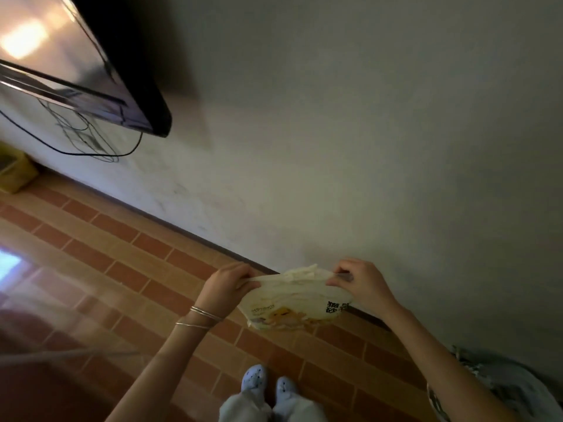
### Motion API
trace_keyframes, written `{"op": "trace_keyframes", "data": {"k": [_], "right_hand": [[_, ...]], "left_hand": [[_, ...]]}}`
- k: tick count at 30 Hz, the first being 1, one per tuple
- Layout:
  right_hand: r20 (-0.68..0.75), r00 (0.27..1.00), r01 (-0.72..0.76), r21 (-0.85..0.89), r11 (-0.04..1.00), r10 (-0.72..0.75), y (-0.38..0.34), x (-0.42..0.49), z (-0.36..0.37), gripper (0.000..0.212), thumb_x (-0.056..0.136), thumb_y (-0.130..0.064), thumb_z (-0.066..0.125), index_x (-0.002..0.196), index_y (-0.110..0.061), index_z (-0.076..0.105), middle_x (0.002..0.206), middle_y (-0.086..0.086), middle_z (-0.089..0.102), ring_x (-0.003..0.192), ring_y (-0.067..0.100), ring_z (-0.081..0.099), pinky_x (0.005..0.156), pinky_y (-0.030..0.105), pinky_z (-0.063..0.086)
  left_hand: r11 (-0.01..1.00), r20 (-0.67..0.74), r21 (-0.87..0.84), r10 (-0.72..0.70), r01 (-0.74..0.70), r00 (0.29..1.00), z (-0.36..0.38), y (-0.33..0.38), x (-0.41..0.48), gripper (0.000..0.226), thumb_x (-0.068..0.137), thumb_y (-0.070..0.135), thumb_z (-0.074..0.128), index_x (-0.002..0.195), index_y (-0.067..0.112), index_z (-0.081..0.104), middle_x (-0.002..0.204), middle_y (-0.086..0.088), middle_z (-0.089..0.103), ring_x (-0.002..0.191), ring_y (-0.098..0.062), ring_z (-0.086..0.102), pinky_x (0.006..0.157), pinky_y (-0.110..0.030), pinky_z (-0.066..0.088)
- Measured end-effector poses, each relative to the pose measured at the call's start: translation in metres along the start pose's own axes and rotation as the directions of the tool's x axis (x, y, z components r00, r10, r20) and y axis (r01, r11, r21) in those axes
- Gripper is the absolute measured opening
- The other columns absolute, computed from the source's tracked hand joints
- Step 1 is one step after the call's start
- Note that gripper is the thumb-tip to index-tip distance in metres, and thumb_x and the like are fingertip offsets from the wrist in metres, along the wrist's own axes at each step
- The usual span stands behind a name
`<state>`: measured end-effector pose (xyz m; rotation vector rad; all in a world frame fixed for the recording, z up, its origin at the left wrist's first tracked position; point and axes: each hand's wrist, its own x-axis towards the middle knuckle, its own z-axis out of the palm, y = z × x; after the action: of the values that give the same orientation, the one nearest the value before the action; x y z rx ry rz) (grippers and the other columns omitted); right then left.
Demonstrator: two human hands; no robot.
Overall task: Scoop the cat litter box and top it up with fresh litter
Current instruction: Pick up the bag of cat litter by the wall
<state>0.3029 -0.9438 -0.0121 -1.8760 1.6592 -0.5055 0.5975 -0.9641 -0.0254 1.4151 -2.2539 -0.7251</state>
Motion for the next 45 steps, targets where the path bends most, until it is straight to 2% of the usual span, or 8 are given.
{"op": "trace_keyframes", "data": {"k": [4,10,14,20,26,31,37,45], "right_hand": [[0.019,0.994,0.109,-0.002,0.994,-0.109,-0.025,0.002,-0.002,0.023,0.074,-0.037,0.073,0.068,-0.021,0.057,0.068,-0.016,0.051,0.067,-0.003,0.049,0.061,0.023,0.039],[0.061,0.979,0.189,0.063,0.980,-0.193,-0.064,0.014,0.011,0.032,0.071,-0.035,0.076,0.060,-0.036,0.046,0.065,-0.011,0.054,0.067,0.005,0.054,0.061,0.027,0.043],[0.121,0.964,0.222,0.115,0.968,-0.235,-0.096,0.030,0.032,0.021,0.067,-0.033,0.079,0.062,-0.026,0.059,0.066,-0.011,0.060,0.067,0.008,0.057,0.062,0.034,0.048],[0.196,0.936,0.267,0.154,0.951,-0.294,-0.152,0.047,0.074,0.020,0.065,-0.028,0.081,0.061,-0.030,0.061,0.065,-0.010,0.063,0.066,0.005,0.058,0.064,0.035,0.050],[0.243,0.905,0.308,0.190,0.932,-0.348,-0.228,0.067,0.125,0.019,0.064,-0.025,0.082,0.060,-0.029,0.063,0.064,-0.009,0.064,0.066,0.006,0.058,0.064,0.033,0.049],[0.274,0.887,0.311,0.239,0.920,-0.371,-0.291,0.080,0.167,0.021,0.064,-0.021,0.082,0.059,-0.030,0.064,0.062,-0.010,0.064,0.063,0.002,0.058,0.061,0.020,0.045],[0.293,0.869,0.328,0.260,0.908,-0.398,-0.356,0.098,0.216,0.014,0.066,-0.022,0.081,0.063,-0.021,0.068,0.064,-0.009,0.065,0.063,0.001,0.057,0.059,0.014,0.042],[0.315,0.852,0.350,0.254,0.902,-0.419,-0.414,0.112,0.265,0.013,0.068,-0.022,0.080,0.066,-0.019,0.068,0.066,-0.008,0.064,0.064,0.003,0.057,0.058,0.016,0.043]], "left_hand": [[0.998,-0.110,0.053,-0.020,0.026,0.994,-0.016,0.005,-0.032,0.039,0.081,0.050,0.040,0.075,0.014,0.057,0.071,0.010,0.053,0.064,-0.009,0.050,0.055,-0.017,0.036],[0.988,-0.232,-0.007,-0.149,0.151,0.961,-0.037,-0.001,-0.077,0.034,0.082,0.048,0.044,0.071,0.017,0.051,0.067,0.022,0.040,0.064,0.005,0.042,0.058,-0.009,0.034],[0.970,-0.318,-0.029,-0.239,0.243,0.917,-0.050,-0.020,-0.108,0.038,0.079,0.049,0.048,0.071,0.012,0.056,0.067,0.011,0.048,0.067,-0.004,0.042,0.061,-0.010,0.034],[0.948,-0.406,-0.043,-0.305,0.316,0.861,-0.080,-0.054,-0.155,0.030,0.077,0.045,0.054,0.068,0.016,0.056,0.064,0.026,0.039,0.066,0.003,0.040,0.060,-0.006,0.033],[0.932,-0.470,-0.052,-0.340,0.359,0.815,-0.127,-0.103,-0.206,0.033,0.077,0.047,0.055,0.071,0.014,0.060,0.066,0.014,0.051,0.065,-0.002,0.045,0.056,-0.019,0.036],[0.915,-0.487,-0.046,-0.371,0.401,0.790,-0.170,-0.149,-0.243,0.042,0.077,0.052,0.052,0.072,0.011,0.061,0.066,0.008,0.055,0.061,-0.009,0.050,0.057,-0.025,0.040],[0.912,-0.531,-0.073,-0.379,0.404,0.758,-0.221,-0.195,-0.274,0.035,0.076,0.048,0.055,0.069,0.014,0.060,0.064,0.026,0.043,0.064,0.002,0.044,0.060,-0.004,0.033],[0.899,-0.539,-0.070,-0.399,0.432,0.742,-0.260,-0.251,-0.311,0.035,0.075,0.051,0.054,0.070,0.017,0.060,0.065,0.022,0.047,0.063,-0.001,0.046,0.056,-0.013,0.035]]}}
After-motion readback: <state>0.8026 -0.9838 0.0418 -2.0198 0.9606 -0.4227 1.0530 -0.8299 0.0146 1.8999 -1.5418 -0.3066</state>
